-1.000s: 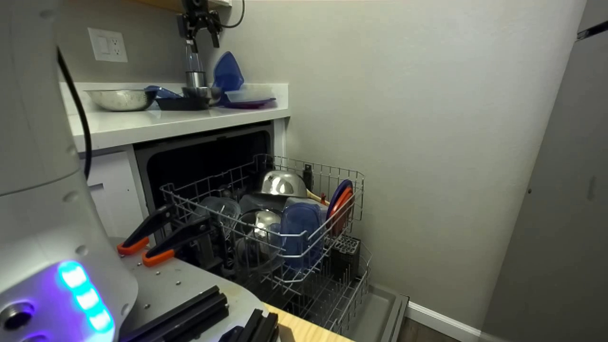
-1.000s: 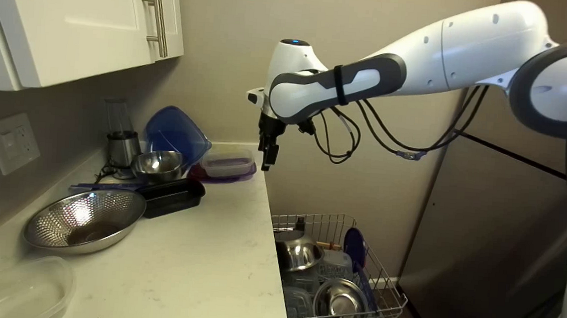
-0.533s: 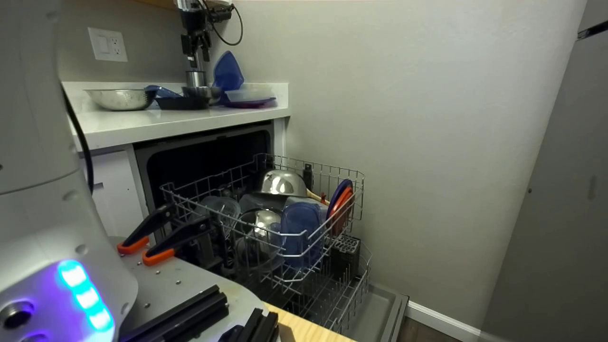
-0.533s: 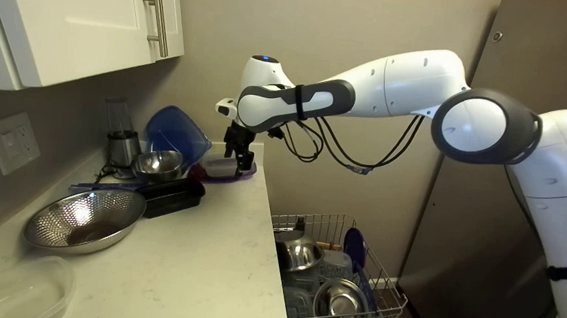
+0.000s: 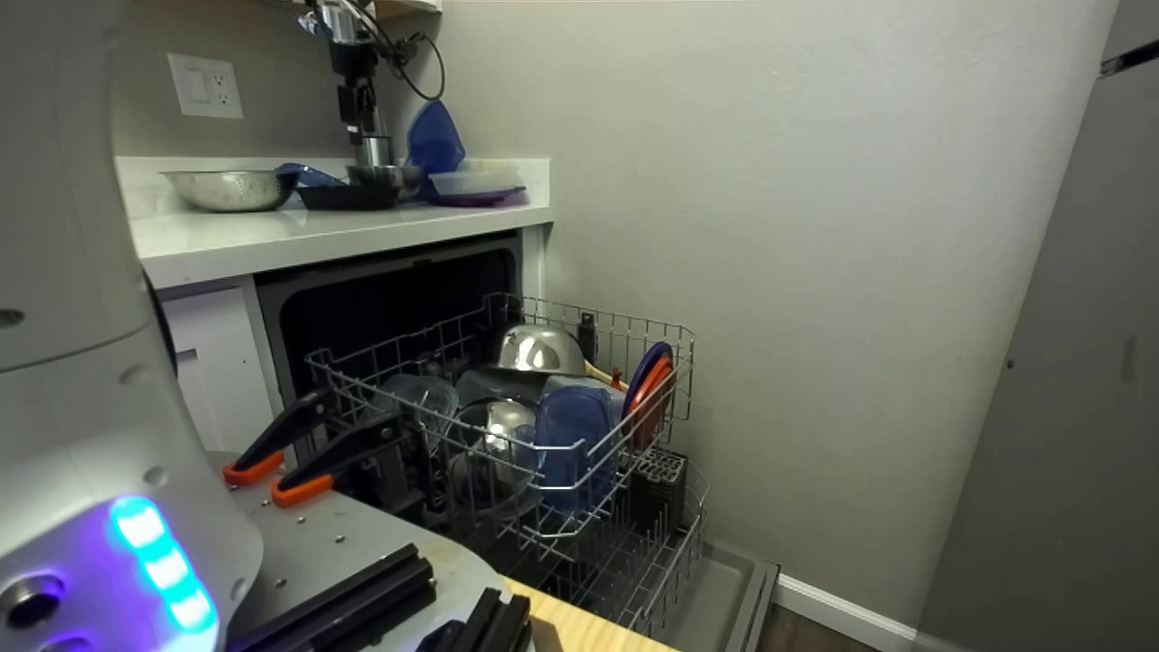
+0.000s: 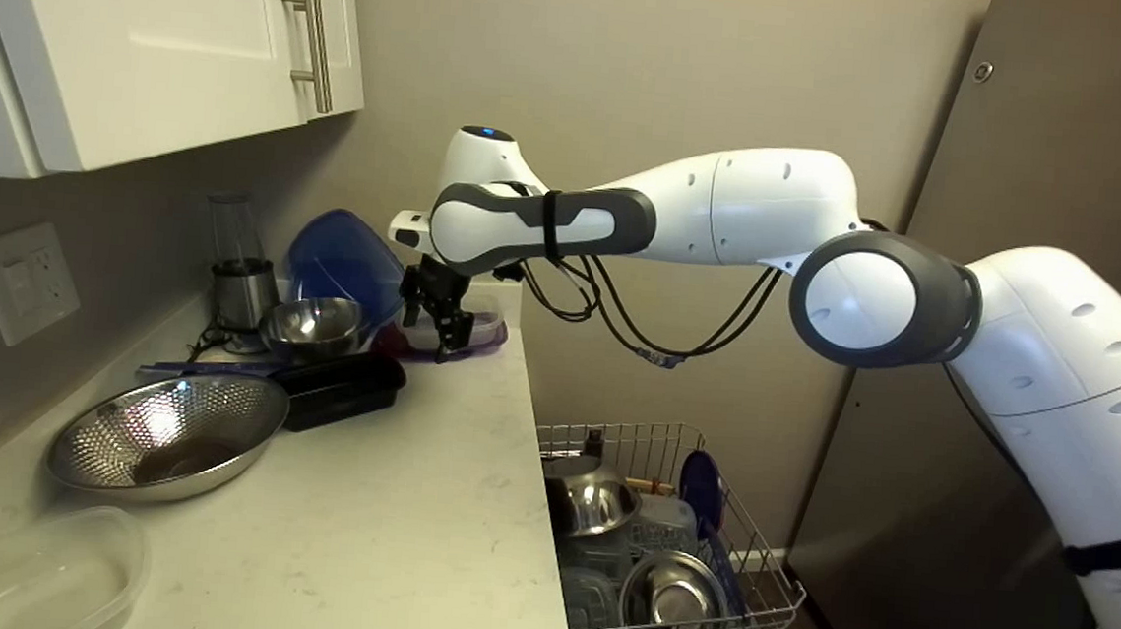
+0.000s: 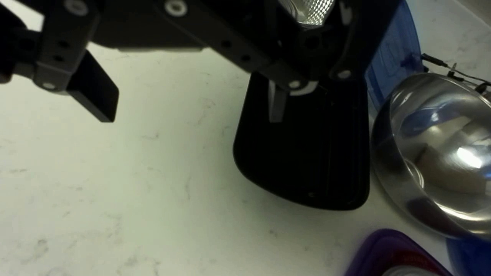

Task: Pick up the black lunch box and place it upside down in the dishwasher tray

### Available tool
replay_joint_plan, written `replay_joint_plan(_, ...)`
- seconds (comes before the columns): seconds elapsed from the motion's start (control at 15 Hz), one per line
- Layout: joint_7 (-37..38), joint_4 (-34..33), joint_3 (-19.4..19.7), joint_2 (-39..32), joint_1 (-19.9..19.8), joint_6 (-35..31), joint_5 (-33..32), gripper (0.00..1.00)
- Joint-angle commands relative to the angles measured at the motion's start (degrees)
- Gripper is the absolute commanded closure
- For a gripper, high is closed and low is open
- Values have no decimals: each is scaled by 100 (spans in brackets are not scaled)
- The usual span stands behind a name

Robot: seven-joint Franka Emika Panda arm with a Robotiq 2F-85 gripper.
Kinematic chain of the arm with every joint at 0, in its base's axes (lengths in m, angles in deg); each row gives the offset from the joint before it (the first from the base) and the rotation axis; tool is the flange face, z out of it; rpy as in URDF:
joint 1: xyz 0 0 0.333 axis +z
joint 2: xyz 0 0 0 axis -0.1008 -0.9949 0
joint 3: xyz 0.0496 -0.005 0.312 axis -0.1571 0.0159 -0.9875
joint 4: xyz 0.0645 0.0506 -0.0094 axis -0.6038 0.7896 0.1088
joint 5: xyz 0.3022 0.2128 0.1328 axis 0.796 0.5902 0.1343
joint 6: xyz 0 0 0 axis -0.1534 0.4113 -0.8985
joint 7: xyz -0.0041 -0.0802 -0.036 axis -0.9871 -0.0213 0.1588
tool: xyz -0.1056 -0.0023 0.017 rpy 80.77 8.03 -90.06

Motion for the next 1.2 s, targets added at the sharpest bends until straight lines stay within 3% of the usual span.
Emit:
replay_joint_plan(0.0,-80,-133,3,-78,34,70,0,0)
replay_joint_plan(0.47,-93,-205,3,-148,43,86,0,0)
replay_joint_plan(1.13,139,-848,374,-1065,661,-109,-150,0)
